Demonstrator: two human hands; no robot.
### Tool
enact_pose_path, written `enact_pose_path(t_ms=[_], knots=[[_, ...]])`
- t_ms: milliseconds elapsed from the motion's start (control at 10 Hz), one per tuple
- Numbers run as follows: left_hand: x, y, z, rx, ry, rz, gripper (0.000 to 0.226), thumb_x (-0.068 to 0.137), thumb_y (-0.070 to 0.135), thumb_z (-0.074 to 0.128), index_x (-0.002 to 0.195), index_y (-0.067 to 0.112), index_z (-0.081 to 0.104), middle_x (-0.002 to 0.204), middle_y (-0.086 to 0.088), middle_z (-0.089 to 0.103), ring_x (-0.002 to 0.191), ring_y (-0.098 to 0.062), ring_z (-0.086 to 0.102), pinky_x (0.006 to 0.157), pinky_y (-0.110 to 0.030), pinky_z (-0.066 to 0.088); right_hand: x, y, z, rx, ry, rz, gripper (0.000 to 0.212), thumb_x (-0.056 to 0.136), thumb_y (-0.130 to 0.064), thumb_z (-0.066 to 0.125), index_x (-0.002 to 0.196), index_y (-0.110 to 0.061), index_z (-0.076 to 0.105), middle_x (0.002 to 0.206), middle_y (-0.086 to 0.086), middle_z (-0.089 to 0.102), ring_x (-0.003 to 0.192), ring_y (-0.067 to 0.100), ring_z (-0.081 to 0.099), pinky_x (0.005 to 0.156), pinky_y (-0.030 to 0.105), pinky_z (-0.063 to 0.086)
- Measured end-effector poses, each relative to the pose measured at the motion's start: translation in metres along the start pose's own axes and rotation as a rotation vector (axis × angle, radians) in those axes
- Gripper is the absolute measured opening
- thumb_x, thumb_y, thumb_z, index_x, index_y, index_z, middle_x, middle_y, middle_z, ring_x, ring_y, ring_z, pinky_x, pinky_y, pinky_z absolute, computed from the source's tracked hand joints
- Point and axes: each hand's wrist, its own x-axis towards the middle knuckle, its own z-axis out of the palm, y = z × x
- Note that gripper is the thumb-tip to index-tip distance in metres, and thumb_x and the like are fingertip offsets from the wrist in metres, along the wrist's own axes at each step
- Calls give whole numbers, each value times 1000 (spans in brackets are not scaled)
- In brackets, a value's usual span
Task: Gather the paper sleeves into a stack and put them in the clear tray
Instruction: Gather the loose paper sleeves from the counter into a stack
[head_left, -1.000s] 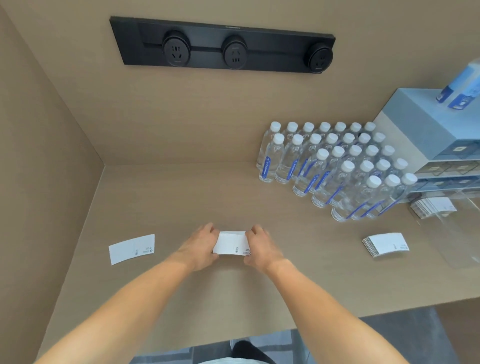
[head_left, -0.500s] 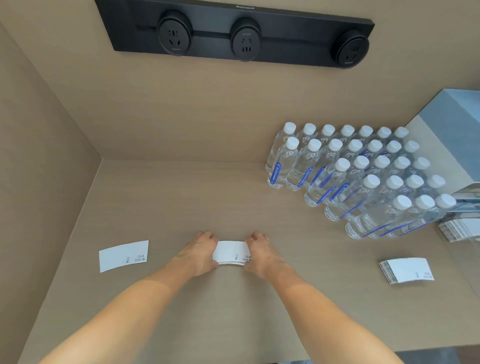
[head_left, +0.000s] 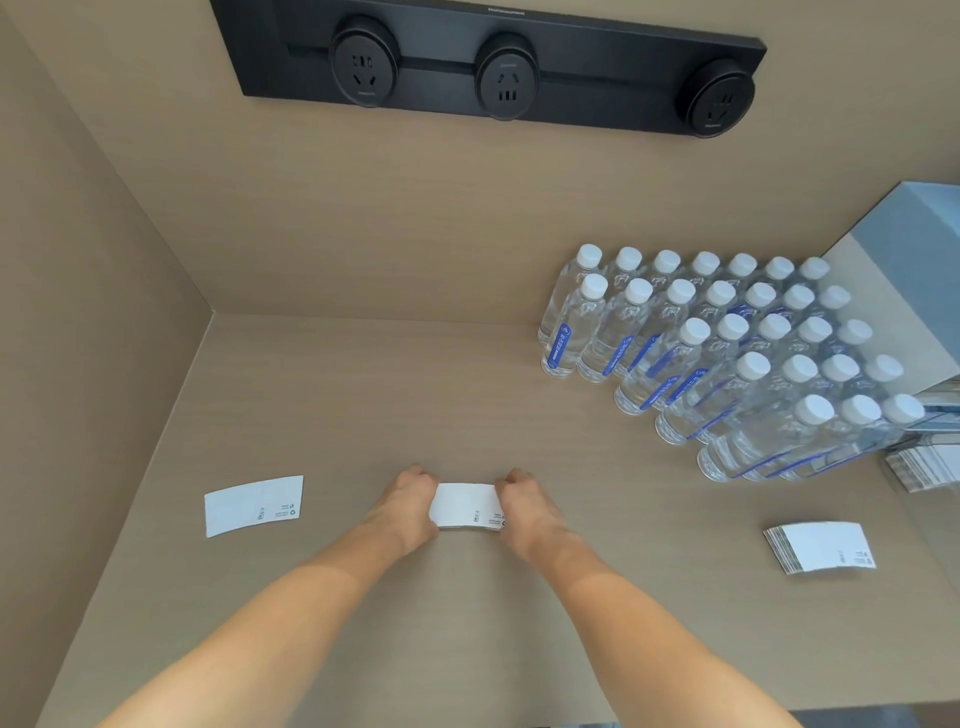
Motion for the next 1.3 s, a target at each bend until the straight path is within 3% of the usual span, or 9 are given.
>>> enact_pose_path(t_ms=[100, 200, 300, 400, 600, 800, 1000, 1200, 1300], knots=[[-1, 6, 3, -16, 24, -44, 26, 82, 3, 65, 107, 8, 62, 120, -5, 52, 108, -25, 58, 84, -31, 52, 0, -5, -2, 22, 8, 27, 34, 84, 4, 49, 116, -8, 50, 121, 9, 50, 91, 29, 56, 79, 30, 45], [-1, 6, 6, -26, 39, -40, 26, 84, 4, 62, 109, 9, 65, 121, -6, 53, 110, -25, 58, 88, -32, 53, -1, -6, -3, -31, 26, -51, 20, 87, 1, 49, 98, -15, 45, 121, 16, 50, 92, 30, 52, 75, 31, 39], [-2, 6, 8, -27, 37, -42, 32, 84, 1, 57, 114, 10, 65, 125, -6, 51, 114, -25, 57, 94, -37, 53, -5, -4, 0, -53, 40, -97, 21, 88, 1, 53, 103, -13, 48, 125, 21, 48, 109, 36, 52, 80, 34, 39], [-3, 7, 10, -39, 57, -54, 38, 82, -2, 55, 117, 10, 64, 128, -4, 50, 117, -25, 55, 94, -33, 52, -6, -2, 4, -27, 86, -122, 28, 89, 2, 52, 116, -3, 53, 127, 21, 46, 114, 35, 49, 83, 34, 39], [-3, 8, 11, -57, 91, -46, 36, 81, -1, 58, 113, 11, 67, 126, -3, 52, 117, -22, 56, 93, -25, 49, -6, 1, -6, 18, 48, -78, 28, 90, 1, 45, 116, -5, 49, 124, 15, 46, 104, 33, 54, 82, 33, 41], [-6, 15, 18, -84, 102, -128, 45, 77, -10, 47, 116, 8, 63, 131, -6, 50, 116, -28, 56, 96, -36, 52, 2, 6, -2, 24, 14, -93, 34, 87, 5, 56, 121, 0, 51, 126, 17, 44, 112, 32, 50, 91, 34, 49], [-10, 12, 21, -108, 111, -96, 39, 81, -1, 51, 117, 11, 62, 129, -4, 52, 120, -24, 53, 98, -34, 50, 4, 15, -3, -18, 32, -210, 32, 88, 0, 55, 120, -3, 52, 125, 19, 46, 111, 35, 51, 91, 36, 48], [-11, 11, 24, -147, 110, -120, 34, 84, 2, 56, 116, 10, 60, 129, -1, 51, 121, -25, 53, 97, -36, 51, 6, 16, -5, 30, 7, -160, 37, 84, 4, 53, 120, -7, 50, 127, 9, 43, 104, 26, 51, 82, 26, 45], [-10, 8, 26, -156, 82, -117, 52, 81, 6, 70, 130, 8, 51, 138, -2, 43, 128, -26, 49, 102, -35, 47, 4, 16, -3, 30, 2, -166, 32, 85, 4, 50, 114, -9, 49, 127, 9, 42, 104, 25, 49, 82, 29, 46]])
